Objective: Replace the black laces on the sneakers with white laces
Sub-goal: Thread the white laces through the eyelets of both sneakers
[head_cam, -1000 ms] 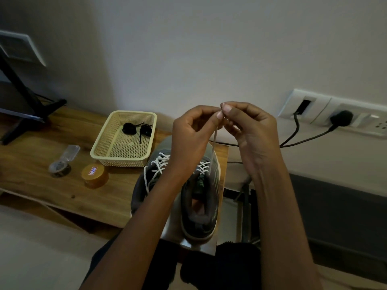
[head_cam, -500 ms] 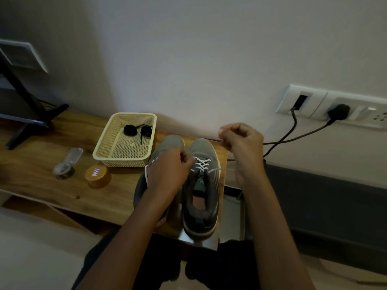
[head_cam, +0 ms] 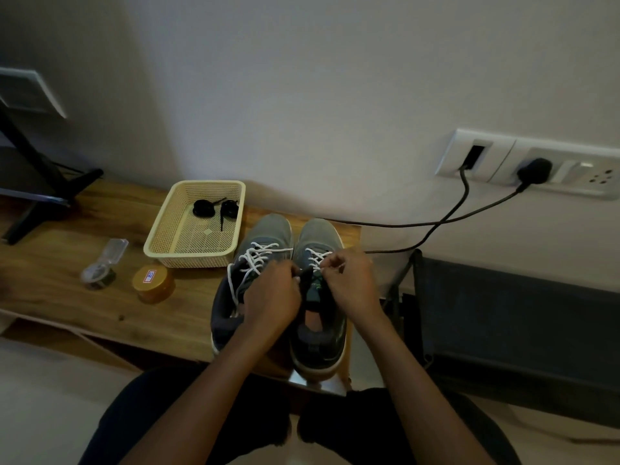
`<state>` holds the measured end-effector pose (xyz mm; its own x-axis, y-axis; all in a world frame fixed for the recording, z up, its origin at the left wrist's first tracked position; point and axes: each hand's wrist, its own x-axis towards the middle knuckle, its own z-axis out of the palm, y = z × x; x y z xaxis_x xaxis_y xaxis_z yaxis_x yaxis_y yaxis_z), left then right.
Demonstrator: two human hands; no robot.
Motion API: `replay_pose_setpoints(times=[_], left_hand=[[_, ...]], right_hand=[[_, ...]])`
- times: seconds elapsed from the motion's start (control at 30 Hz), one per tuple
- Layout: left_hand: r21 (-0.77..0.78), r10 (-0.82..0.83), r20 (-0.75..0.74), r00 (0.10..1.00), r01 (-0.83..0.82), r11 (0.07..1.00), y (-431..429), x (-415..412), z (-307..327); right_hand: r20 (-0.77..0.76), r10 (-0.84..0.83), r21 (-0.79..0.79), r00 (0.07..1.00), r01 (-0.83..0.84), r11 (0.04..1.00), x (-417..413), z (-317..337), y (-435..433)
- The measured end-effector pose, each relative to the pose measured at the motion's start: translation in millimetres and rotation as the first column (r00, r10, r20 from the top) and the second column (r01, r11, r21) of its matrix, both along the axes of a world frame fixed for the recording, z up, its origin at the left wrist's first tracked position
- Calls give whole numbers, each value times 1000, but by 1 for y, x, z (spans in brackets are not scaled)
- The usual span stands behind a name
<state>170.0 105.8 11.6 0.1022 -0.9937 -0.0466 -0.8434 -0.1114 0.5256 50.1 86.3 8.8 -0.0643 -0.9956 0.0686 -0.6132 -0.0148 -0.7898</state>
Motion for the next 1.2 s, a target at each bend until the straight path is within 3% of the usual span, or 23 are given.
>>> replay_pose_setpoints(times=[0.1, 0.47, 0.67, 0.87, 1.2], left_hand=[[48, 28, -2, 1000, -28, 998, -7, 3, -1], [168, 0, -38, 999, 6, 986, -17, 7, 2], [156, 20, -105, 994, -4, 988, -15, 5, 4], [160, 15, -143, 990, 8, 987, -17, 8, 2], [104, -15, -140, 990, 30, 994, -15, 12, 3]], right_hand=[[-232, -32, -45, 972, 23, 999, 1, -11, 3], [-397, -31, -182, 917, -45, 982, 13, -23, 5], [-417, -130, -251, 900, 23, 968, 27, -29, 8], [-351, -37, -171, 936, -25, 985, 21, -29, 9], [-309, -45, -155, 950, -3, 988, 23, -23, 9]])
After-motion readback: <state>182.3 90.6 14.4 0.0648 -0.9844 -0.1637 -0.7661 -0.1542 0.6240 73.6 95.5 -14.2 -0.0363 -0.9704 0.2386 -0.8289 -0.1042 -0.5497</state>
